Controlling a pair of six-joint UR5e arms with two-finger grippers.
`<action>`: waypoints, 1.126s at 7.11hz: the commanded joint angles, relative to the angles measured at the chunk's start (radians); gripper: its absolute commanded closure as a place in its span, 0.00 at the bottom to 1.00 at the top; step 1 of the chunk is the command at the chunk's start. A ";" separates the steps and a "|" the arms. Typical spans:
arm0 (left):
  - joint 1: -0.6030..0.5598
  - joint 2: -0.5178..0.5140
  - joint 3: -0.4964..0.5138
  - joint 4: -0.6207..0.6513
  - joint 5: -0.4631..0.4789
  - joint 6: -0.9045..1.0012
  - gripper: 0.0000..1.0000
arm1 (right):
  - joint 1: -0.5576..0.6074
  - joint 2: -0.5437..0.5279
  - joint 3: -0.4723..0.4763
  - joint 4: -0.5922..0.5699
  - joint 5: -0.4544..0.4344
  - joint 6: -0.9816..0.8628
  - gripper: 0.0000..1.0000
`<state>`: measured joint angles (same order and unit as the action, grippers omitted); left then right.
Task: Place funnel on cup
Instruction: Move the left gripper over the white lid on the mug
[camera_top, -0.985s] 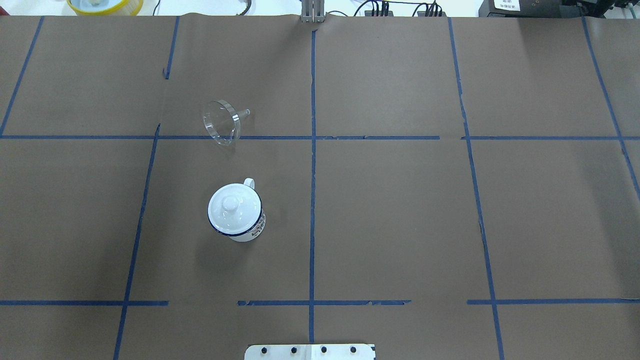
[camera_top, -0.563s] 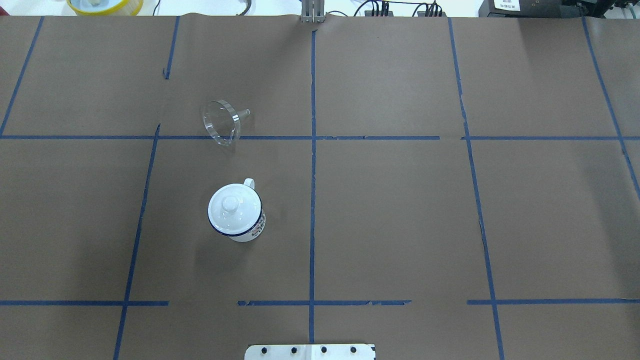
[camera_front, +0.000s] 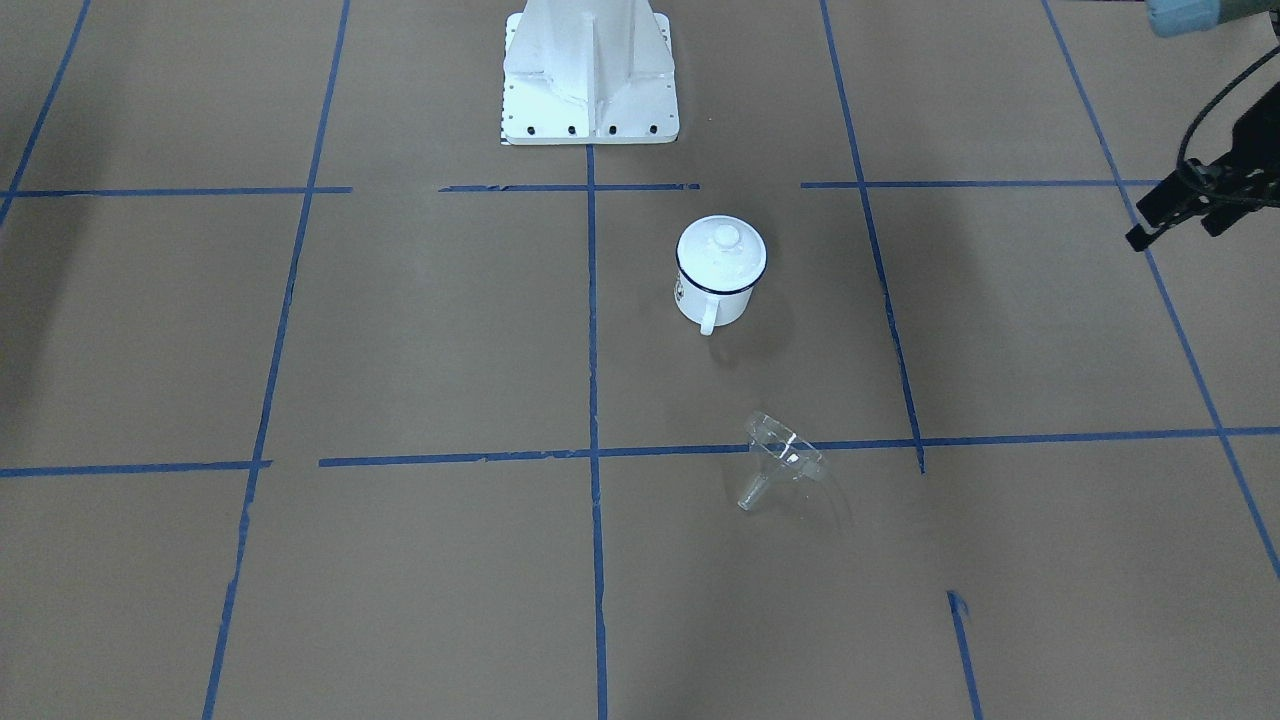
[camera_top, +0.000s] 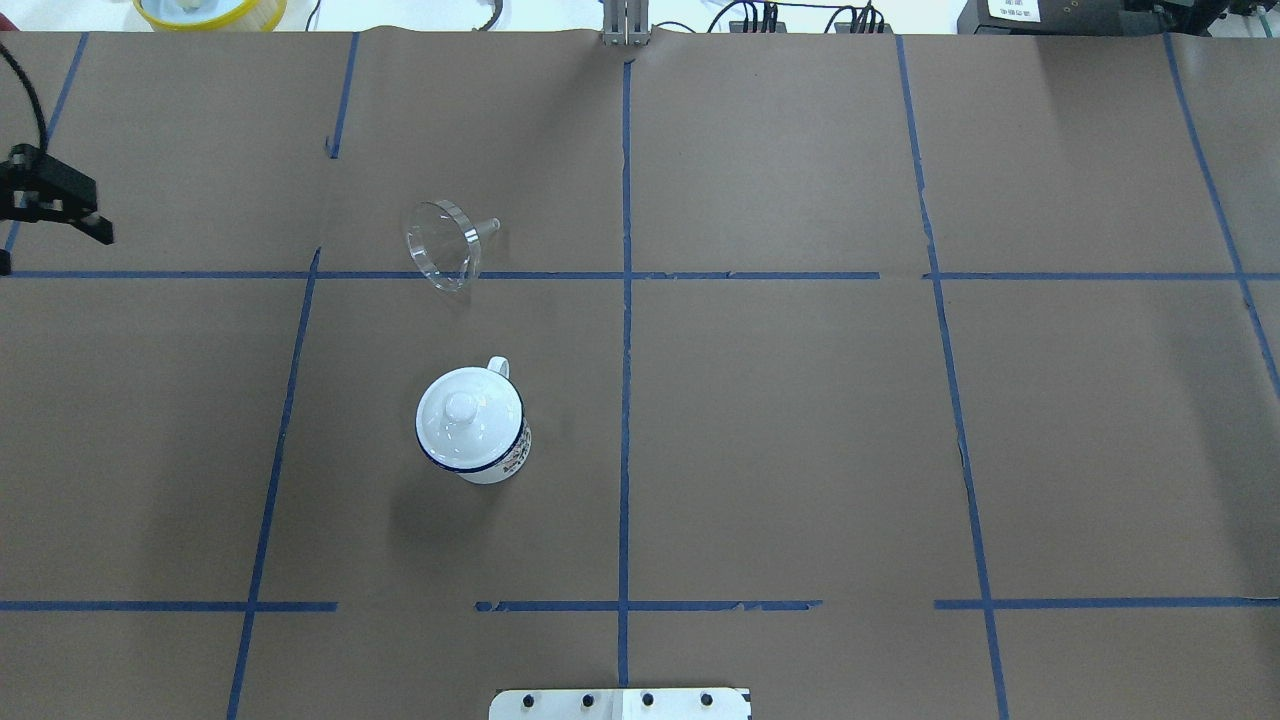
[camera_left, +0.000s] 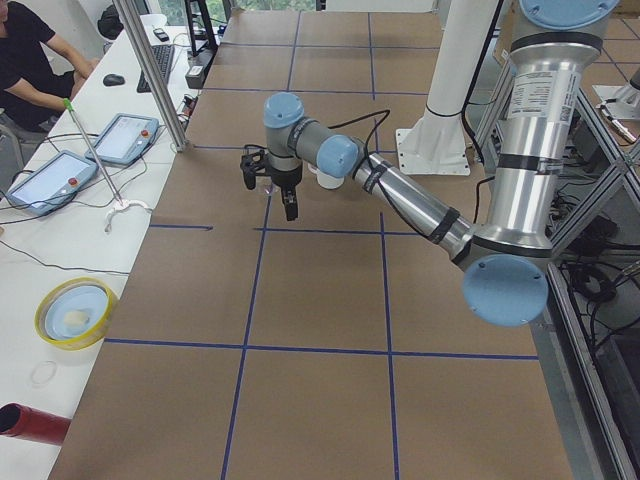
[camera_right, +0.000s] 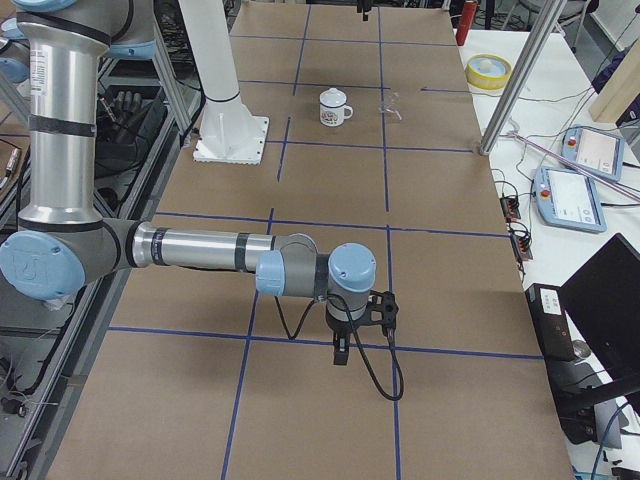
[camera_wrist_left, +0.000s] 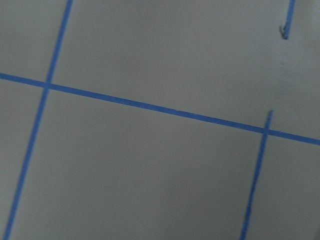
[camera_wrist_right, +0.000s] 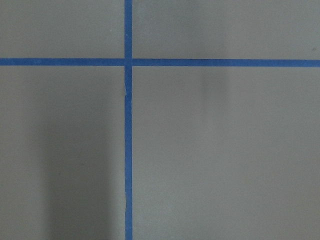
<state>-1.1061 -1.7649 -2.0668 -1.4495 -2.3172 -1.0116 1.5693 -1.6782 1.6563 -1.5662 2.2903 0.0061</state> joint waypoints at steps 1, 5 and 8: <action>0.246 -0.211 0.002 0.129 0.091 -0.250 0.00 | 0.000 0.000 0.000 0.000 0.000 0.000 0.00; 0.454 -0.343 0.048 0.159 0.200 -0.486 0.00 | 0.000 0.000 0.000 0.000 0.000 0.000 0.00; 0.502 -0.389 0.126 0.136 0.271 -0.507 0.04 | 0.000 0.000 0.000 0.000 0.000 0.000 0.00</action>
<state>-0.6154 -2.1448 -1.9609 -1.3021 -2.0593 -1.5148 1.5693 -1.6782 1.6567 -1.5662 2.2902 0.0061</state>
